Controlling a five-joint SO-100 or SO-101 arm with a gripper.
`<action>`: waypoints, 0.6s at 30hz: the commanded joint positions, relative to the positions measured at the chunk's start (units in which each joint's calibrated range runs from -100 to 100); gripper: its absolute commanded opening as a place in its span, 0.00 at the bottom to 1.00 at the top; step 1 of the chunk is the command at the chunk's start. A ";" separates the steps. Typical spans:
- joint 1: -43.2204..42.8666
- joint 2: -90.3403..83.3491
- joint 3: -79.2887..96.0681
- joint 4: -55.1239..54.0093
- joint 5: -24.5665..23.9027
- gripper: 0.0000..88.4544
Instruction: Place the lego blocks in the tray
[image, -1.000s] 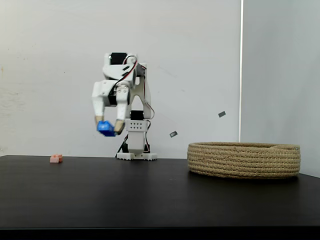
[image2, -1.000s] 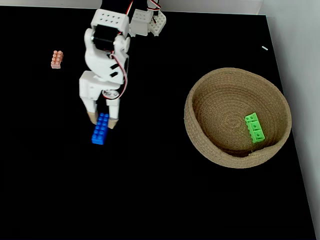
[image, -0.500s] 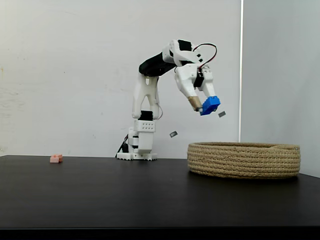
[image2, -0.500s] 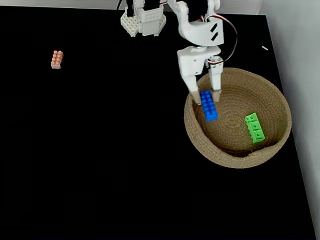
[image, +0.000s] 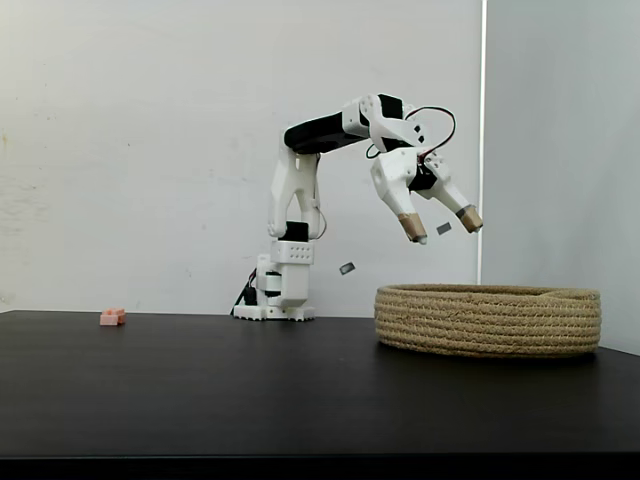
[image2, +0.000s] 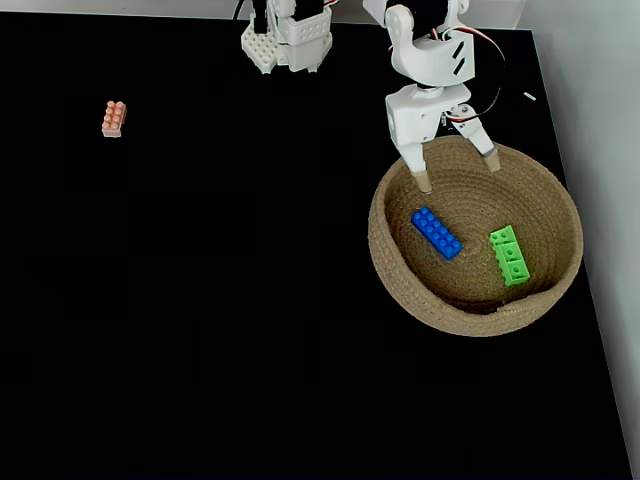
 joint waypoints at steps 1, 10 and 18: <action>4.27 -8.80 0.28 0.22 0.24 0.41; 28.01 -18.94 11.95 2.89 4.49 0.39; 52.17 -23.93 24.17 1.47 14.41 0.38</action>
